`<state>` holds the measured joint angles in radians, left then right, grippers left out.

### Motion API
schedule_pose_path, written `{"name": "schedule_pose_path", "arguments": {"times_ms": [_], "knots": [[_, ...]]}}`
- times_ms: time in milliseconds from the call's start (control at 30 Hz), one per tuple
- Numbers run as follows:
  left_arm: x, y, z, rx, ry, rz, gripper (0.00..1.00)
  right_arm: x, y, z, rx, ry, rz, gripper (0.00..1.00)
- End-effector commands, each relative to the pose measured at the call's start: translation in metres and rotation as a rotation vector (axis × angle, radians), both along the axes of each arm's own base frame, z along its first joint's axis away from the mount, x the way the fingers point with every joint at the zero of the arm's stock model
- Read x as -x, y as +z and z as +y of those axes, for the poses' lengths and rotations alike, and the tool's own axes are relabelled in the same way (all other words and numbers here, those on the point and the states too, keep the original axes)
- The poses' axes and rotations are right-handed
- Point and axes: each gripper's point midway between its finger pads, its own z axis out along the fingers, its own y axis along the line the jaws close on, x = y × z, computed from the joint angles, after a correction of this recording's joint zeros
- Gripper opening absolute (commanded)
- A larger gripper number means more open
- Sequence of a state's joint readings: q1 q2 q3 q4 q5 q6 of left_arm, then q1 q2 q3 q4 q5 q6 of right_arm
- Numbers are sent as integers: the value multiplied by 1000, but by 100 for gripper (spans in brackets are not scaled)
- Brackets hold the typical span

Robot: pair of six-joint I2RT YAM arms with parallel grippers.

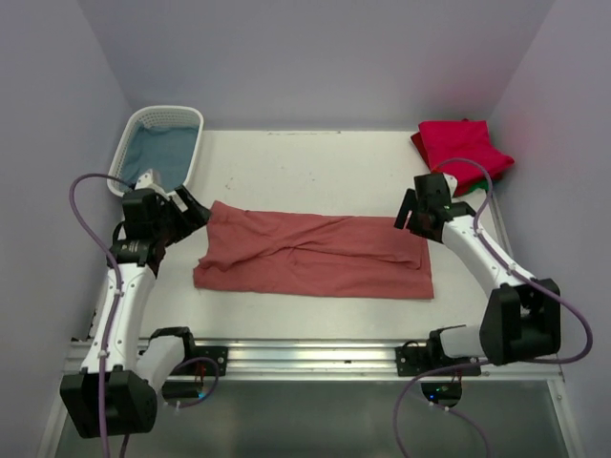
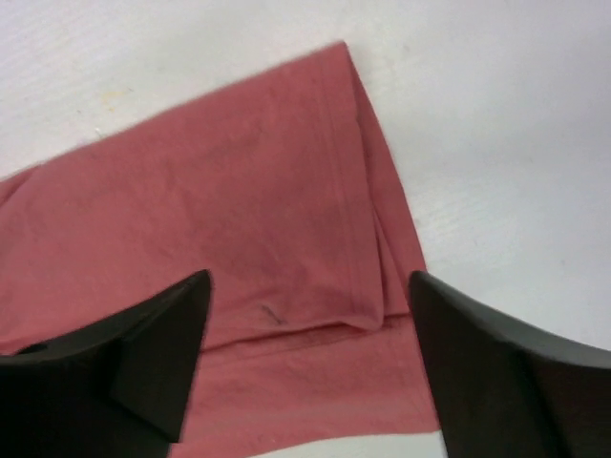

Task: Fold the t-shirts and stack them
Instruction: Fold the tshirt

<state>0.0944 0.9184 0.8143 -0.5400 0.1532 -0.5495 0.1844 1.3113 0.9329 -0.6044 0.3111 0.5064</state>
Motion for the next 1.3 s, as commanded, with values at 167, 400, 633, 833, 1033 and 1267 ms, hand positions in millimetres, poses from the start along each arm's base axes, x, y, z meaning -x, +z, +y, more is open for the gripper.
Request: {"name": "schedule_pose_path", "arguments": {"times_ms": [167, 400, 633, 833, 1033, 1267], "knots": [[-77, -42, -28, 181, -87, -40, 24, -69, -23, 45, -164, 79, -38, 0], [-90, -86, -44, 217, -113, 70, 0, -63, -55, 48, -183, 72, 10, 0], [-70, -128, -60, 188, -118, 197, 0, -59, -77, 46, -158, 82, 64, 0], [-56, -155, -63, 155, -97, 273, 0, -57, -93, 45, -147, 88, 88, 0], [-57, -171, -61, 149, -81, 307, 0, -53, -111, 45, -143, 87, 128, 0], [-86, -179, -61, 156, -43, 316, 0, -50, -119, 43, -138, 85, 157, 0]]}}
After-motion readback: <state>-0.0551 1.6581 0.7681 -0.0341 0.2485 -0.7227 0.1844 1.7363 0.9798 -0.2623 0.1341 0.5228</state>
